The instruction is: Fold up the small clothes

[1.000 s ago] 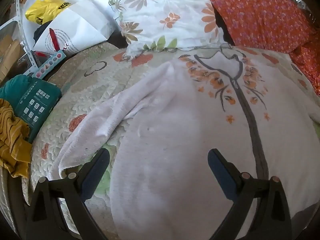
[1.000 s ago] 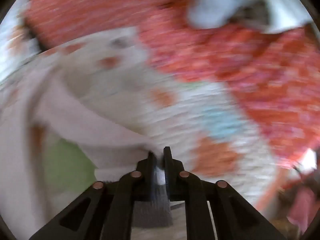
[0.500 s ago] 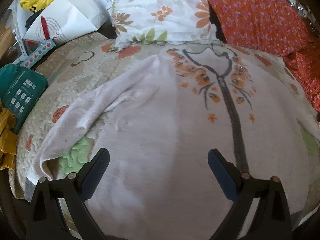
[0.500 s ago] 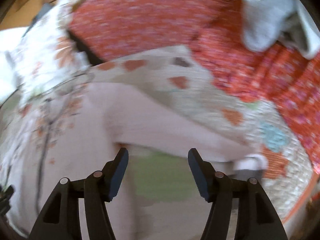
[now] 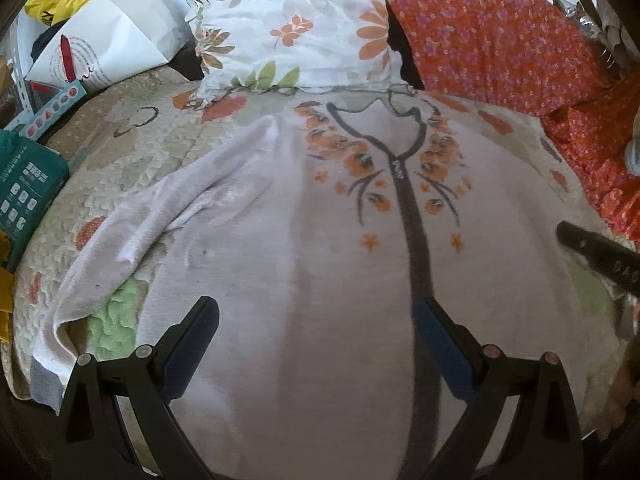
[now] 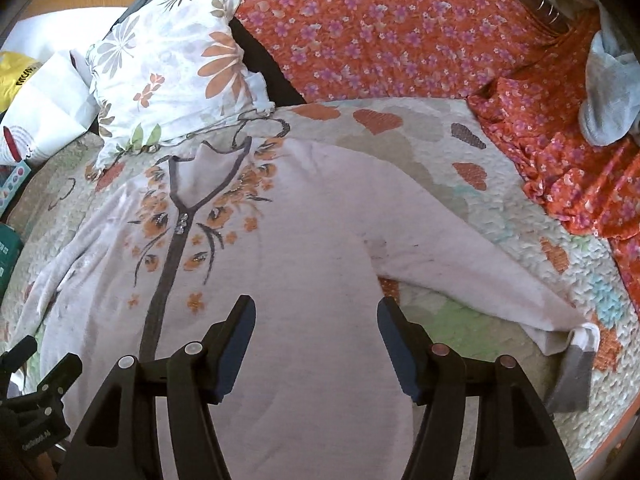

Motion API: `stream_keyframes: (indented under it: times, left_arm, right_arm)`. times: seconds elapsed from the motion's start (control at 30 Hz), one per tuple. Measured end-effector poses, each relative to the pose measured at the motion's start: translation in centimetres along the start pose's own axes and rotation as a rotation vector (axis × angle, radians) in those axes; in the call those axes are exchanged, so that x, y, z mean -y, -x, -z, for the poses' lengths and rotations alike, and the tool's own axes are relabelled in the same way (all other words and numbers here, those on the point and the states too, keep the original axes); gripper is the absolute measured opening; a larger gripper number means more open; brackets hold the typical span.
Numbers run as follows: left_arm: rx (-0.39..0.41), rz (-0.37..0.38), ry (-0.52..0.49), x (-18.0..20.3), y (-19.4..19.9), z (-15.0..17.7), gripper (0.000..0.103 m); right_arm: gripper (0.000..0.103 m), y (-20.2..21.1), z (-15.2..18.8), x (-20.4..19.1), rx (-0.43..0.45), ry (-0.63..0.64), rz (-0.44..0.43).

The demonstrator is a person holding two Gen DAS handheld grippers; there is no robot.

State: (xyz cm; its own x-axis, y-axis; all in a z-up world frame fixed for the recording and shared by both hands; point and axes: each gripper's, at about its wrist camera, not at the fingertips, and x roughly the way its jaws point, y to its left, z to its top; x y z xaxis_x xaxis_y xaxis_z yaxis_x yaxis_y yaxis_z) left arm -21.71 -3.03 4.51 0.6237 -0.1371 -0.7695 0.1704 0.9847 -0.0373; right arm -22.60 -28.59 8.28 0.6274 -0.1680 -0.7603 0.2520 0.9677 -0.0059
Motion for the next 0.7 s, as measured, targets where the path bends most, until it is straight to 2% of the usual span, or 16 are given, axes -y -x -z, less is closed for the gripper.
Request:
stream_keyframes:
  times: [0.47, 0.7]
  left_arm:
    - [-0.072, 0.089, 0.007, 2.6, -1.4, 0.0, 0.099]
    - [-0.106, 0.093, 0.014, 2.9, -2.2, 0.4, 0.099]
  right_arm:
    - [0.073, -1.4, 0.4, 1.2, -0.024, 0.004, 0.037]
    - [0.074, -1.7, 1.1, 1.4, -0.033, 0.004, 0.042]
